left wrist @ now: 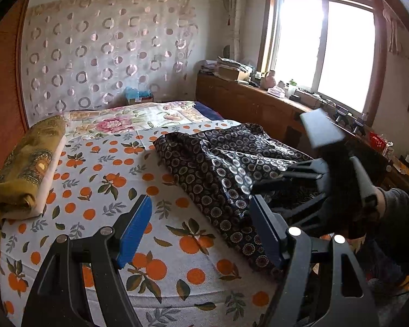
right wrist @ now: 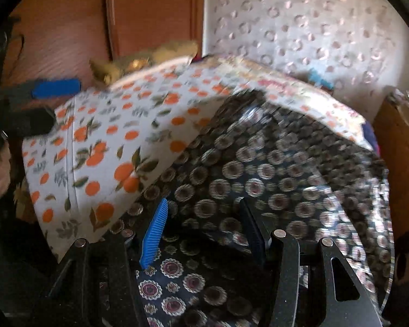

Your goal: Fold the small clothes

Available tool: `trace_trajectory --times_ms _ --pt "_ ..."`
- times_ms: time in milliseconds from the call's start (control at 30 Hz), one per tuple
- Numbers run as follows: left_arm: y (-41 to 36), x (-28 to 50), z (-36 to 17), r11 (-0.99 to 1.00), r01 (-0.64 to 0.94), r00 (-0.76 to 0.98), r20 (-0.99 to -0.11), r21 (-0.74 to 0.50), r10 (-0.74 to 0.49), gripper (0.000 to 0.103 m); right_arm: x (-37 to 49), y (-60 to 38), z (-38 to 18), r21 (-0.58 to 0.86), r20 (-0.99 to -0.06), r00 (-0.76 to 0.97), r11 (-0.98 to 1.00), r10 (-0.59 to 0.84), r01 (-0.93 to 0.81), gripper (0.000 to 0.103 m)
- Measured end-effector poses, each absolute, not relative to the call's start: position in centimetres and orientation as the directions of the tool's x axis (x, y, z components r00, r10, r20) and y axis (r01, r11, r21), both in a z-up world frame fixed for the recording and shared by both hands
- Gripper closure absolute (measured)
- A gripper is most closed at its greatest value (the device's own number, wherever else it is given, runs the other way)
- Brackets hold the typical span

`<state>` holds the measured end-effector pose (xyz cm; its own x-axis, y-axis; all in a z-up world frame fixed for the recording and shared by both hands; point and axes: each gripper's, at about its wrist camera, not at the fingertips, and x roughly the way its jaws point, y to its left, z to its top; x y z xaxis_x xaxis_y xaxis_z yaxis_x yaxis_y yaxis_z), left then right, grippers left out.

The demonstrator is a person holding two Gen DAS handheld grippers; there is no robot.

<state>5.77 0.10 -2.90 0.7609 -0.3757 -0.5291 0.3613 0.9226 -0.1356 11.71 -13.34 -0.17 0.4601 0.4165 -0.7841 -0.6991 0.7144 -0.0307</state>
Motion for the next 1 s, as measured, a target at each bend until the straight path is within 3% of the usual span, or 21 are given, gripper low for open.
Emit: trace_trajectory --times_ms 300,367,400,600,900,1000 --pt "0.2 5.6 -3.0 0.923 0.359 0.759 -0.531 -0.140 -0.376 0.028 13.2 -11.9 -1.0 -0.056 -0.815 0.429 0.685 0.389 -0.727 0.050" --pt "0.1 5.6 -3.0 0.922 0.361 0.758 -0.532 -0.140 -0.378 0.028 13.3 -11.8 -0.9 -0.078 -0.816 0.443 0.688 0.372 -0.722 0.092" --pt "0.1 5.6 -3.0 0.922 0.361 0.758 -0.531 -0.141 -0.379 0.028 13.7 -12.0 -0.7 -0.081 -0.815 0.451 0.699 0.363 -0.710 0.095" --pt "-0.1 5.6 -2.9 0.922 0.360 0.757 -0.533 -0.143 -0.379 0.028 16.9 -16.5 3.5 -0.047 -0.745 0.548 0.790 0.380 -0.612 0.096" --pt "-0.7 5.7 -3.2 0.919 0.365 0.749 -0.540 -0.148 -0.384 0.028 26.0 -24.5 6.3 -0.086 -0.675 0.723 0.958 0.146 -0.274 0.096" --pt "-1.0 5.8 -3.6 0.918 0.369 0.743 -0.547 -0.147 -0.386 0.028 27.4 -25.7 6.0 -0.064 -0.680 0.727 0.979 0.098 -0.192 0.088"
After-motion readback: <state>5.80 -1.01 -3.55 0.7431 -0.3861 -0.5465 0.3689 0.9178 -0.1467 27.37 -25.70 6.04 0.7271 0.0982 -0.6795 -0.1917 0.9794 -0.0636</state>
